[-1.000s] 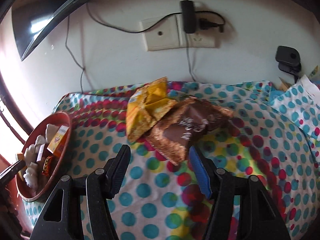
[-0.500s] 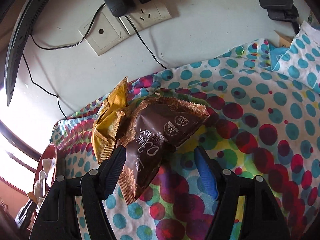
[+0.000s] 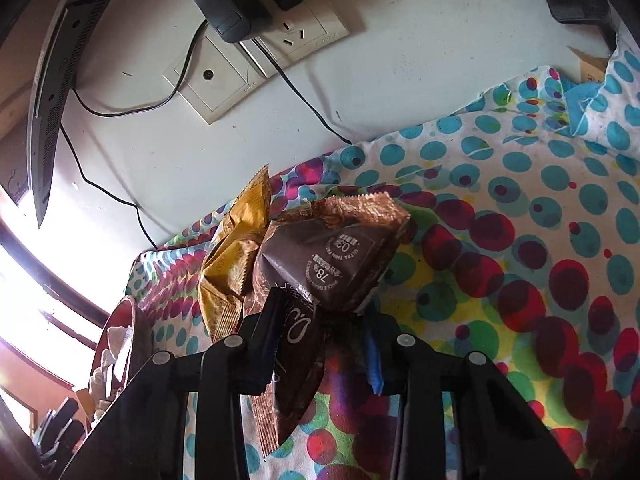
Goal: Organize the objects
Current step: 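Grasp the brown snack bag with the right gripper while the left grasps the yellow bag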
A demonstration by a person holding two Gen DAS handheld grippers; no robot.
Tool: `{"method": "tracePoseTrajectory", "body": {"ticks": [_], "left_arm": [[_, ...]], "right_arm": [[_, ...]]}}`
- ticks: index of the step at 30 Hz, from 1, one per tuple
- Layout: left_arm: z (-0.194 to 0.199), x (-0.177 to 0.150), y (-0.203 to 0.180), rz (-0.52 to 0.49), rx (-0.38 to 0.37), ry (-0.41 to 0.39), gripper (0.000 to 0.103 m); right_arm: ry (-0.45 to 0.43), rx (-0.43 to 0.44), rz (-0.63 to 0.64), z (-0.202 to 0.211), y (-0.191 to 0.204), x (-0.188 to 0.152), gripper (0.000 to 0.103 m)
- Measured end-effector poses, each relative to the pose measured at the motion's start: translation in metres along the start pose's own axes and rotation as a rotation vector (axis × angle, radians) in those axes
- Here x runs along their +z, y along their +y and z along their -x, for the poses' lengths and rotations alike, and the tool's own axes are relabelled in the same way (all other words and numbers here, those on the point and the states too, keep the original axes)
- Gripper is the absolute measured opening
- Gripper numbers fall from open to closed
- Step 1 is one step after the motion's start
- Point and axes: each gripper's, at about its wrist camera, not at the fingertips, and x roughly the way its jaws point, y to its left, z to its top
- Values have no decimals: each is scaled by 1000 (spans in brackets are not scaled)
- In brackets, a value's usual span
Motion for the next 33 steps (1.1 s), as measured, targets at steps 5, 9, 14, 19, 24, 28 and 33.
{"method": "tracePoseTrajectory", "body": {"ticks": [5,9,14,19,24,28,33], "left_arm": [[-34,29,-55,-107,-17,-24,61],[-69,42,-107,-270,58,-59,61],[-112,39,-170,-553,195,-87,62],[-148,30,-207,-767,317,-103,66],[-187,34,-212,-783,358,-40,68],[-216,45,-205,-751,383,15,68],[-242,65,-189,-657,328,71,70]], "right_arm": [[-29,-36,60,38,-16,-10,32],[-16,-14,34,58,-42,-17,32],[10,54,-78,58,-72,-25,32],[-1,65,-38,58,-71,-26,33],[0,87,-20,58,-73,-29,34],[2,93,-4,57,-71,-29,34],[18,116,5,55,-68,-31,34]]}}
